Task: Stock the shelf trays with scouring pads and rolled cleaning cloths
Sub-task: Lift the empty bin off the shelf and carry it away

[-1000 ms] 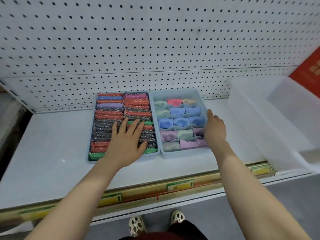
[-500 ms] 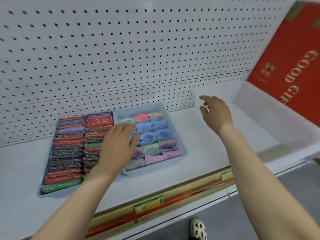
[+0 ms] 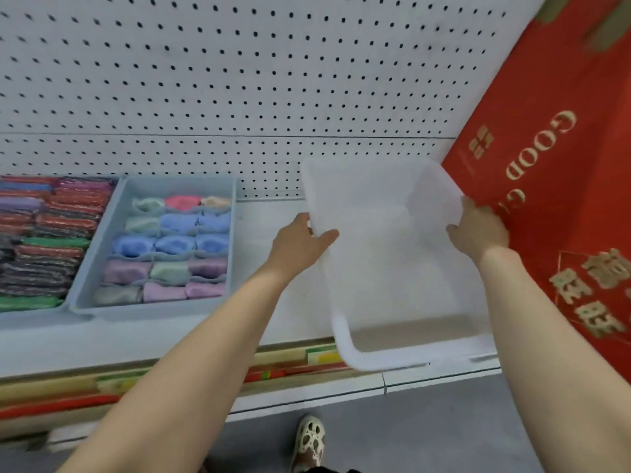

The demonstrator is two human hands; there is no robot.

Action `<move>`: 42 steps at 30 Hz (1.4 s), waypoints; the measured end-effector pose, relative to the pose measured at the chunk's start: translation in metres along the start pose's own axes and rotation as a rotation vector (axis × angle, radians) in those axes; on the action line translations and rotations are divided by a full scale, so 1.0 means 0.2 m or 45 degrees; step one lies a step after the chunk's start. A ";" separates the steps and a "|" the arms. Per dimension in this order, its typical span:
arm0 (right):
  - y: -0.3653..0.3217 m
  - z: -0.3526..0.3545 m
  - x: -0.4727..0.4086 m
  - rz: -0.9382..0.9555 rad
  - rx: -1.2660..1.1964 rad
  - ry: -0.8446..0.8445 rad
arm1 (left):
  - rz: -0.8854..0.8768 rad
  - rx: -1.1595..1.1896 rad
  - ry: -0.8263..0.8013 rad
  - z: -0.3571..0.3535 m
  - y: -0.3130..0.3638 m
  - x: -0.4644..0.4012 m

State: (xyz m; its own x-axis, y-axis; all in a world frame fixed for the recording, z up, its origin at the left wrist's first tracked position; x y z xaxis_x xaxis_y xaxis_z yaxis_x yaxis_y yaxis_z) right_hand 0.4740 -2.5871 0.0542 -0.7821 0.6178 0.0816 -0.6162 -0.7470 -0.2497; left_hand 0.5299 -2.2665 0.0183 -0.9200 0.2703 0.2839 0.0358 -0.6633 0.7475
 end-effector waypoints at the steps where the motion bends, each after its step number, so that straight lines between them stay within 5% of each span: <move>1: 0.00 -0.01 -0.01 0.009 0.005 0.010 | 0.028 0.023 0.014 -0.01 0.00 0.01; 12: 0.04 0.01 0.21 0.130 -0.245 0.138 | 0.072 0.188 0.377 0.04 -0.16 0.57; 25: 0.30 -0.08 1.13 0.482 -0.951 -0.136 | -0.112 0.493 0.751 -0.16 -0.49 1.81; 33: 0.29 -0.32 1.72 0.642 -1.156 -0.414 | 0.330 0.748 0.971 -0.40 -0.95 2.43; 42: -0.16 -0.74 2.06 0.840 -1.106 -0.773 | 0.675 0.943 1.349 -0.41 -1.39 2.82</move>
State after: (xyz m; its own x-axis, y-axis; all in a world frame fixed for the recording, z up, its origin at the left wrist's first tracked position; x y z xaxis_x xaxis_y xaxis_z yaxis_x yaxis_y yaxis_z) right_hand 0.1849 -2.2727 -0.0477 -0.9773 -0.1990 0.0726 -0.0055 -0.3189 -0.9478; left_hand -0.0316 -1.9874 -0.0790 -0.5741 -0.7640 0.2946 0.3580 0.0894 0.9294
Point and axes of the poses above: each hand's wrist, its own x-axis away from the middle knuckle, its own z-axis out of the back of the hand, y = z × x, the point moved 6 cm from there along -x, towards the middle knuckle, and after that the axes turned 11 degrees about -x, right-handed, at the moved point
